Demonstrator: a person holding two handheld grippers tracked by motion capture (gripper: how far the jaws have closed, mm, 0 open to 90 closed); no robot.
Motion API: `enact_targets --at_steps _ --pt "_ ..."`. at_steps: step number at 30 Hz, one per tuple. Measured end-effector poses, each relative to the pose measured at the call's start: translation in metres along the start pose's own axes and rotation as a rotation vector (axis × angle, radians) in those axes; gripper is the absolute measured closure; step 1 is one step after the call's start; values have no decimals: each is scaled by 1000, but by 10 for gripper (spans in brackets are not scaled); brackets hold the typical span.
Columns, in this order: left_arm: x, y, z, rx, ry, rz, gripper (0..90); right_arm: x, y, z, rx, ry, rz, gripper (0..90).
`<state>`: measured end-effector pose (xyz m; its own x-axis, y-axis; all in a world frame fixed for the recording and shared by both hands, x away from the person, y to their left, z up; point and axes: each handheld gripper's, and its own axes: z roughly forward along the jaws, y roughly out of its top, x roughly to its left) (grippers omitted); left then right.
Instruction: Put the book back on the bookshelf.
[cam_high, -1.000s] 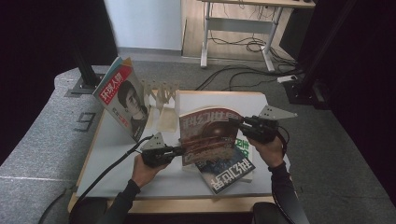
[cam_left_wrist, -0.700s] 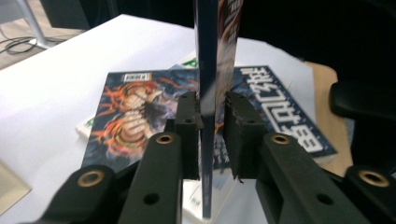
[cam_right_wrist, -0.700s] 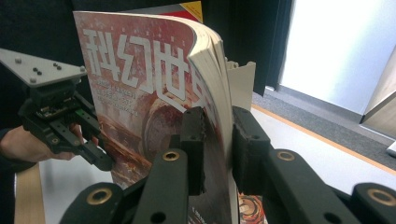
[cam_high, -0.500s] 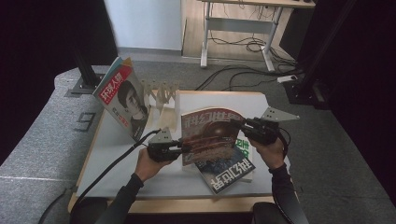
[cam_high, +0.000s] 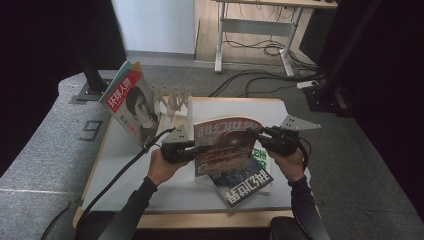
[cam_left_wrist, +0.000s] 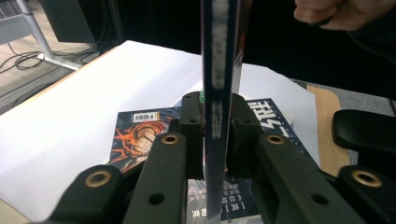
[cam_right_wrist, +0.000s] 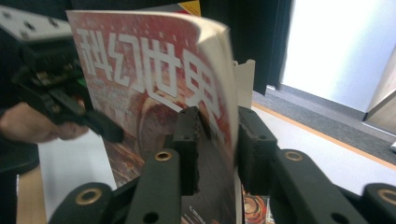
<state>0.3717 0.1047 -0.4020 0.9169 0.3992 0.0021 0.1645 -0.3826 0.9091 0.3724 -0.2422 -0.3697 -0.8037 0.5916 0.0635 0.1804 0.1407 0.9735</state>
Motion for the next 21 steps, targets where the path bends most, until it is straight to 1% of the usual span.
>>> enact_targets --at_steps 1,5,7,9,13,14,15,16,18,21 --pt "0 1 0 6 1 4 809 0 -1 1 7 -8 -2 674" --pt "-1 1 0 8 2 4 829 0 -9 6 72 -69 -24 618" --pt "-1 1 0 11 5 9 831 -1 -16 9 103 -86 -31 594" --pt "-2 1 0 10 9 9 833 -3 -23 12 122 -97 -30 568" --pt "-2 1 0 3 16 3 835 -7 -40 12 145 -130 -10 495" --pt "-2 0 0 0 18 2 836 -8 -44 12 148 -137 0 476" --pt "-2 0 0 -2 19 -1 836 -12 -52 10 152 -154 19 441" --pt "-2 0 0 -4 20 -3 836 -12 -52 10 152 -154 19 441" --pt "-3 0 0 -7 23 -1 837 -14 -60 9 165 -170 39 404" --pt "-3 -1 0 -12 27 -3 838 -18 -72 8 194 -158 69 338"
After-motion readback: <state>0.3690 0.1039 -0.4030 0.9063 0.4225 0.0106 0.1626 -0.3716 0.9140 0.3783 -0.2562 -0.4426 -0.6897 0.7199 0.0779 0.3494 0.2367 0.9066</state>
